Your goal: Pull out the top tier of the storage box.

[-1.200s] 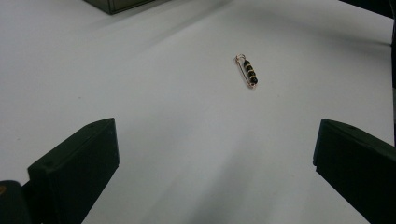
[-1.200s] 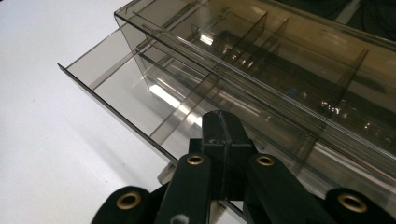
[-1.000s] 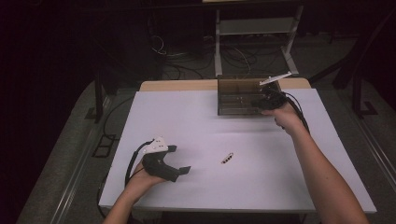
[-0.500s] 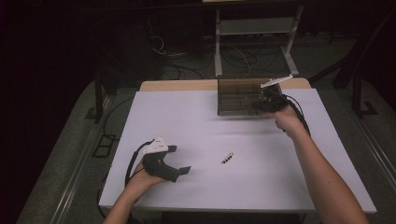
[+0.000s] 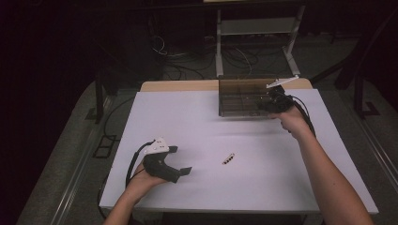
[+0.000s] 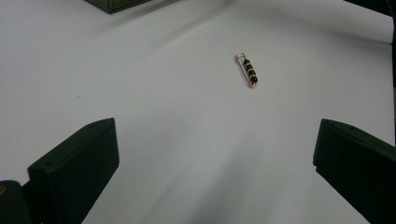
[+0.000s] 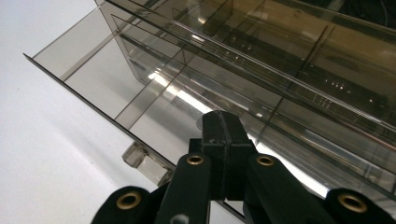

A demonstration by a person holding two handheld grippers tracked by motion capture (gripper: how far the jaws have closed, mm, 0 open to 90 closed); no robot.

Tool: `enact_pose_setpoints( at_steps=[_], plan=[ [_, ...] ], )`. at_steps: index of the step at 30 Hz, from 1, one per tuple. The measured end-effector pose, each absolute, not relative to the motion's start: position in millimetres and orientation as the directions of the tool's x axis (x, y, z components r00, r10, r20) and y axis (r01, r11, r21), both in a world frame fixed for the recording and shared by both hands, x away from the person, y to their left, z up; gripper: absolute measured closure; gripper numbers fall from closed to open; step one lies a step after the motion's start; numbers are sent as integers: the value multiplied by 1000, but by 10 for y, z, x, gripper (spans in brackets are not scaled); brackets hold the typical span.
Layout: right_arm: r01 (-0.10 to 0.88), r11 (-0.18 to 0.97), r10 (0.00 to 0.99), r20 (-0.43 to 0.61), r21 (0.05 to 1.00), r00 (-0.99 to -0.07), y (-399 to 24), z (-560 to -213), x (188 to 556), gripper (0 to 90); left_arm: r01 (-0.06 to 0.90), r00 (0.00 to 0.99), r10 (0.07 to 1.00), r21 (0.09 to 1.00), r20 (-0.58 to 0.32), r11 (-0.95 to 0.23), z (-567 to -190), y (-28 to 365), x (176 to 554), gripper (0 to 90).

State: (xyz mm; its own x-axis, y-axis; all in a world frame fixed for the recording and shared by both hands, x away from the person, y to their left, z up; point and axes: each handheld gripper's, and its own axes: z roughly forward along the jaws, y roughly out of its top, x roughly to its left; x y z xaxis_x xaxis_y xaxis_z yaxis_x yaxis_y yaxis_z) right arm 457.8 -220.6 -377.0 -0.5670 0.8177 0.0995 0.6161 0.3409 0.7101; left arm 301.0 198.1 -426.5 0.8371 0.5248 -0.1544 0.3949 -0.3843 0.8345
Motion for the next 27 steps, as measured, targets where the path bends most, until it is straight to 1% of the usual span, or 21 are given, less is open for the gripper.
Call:
enact_pose_setpoints(
  at_steps=[18, 27],
  plan=[
    [612, 328, 813, 115, 719, -571, -2227, -3781, 4500, 890, 395, 837, 525, 834, -154, -385, -4265, 1980, 3008, 0],
    [605, 308, 826, 109, 734, -553, -2343, -3702, 4468, 890, 395, 837, 524, 834, -155, -385, -4265, 1979, 3008, 0]
  ],
)
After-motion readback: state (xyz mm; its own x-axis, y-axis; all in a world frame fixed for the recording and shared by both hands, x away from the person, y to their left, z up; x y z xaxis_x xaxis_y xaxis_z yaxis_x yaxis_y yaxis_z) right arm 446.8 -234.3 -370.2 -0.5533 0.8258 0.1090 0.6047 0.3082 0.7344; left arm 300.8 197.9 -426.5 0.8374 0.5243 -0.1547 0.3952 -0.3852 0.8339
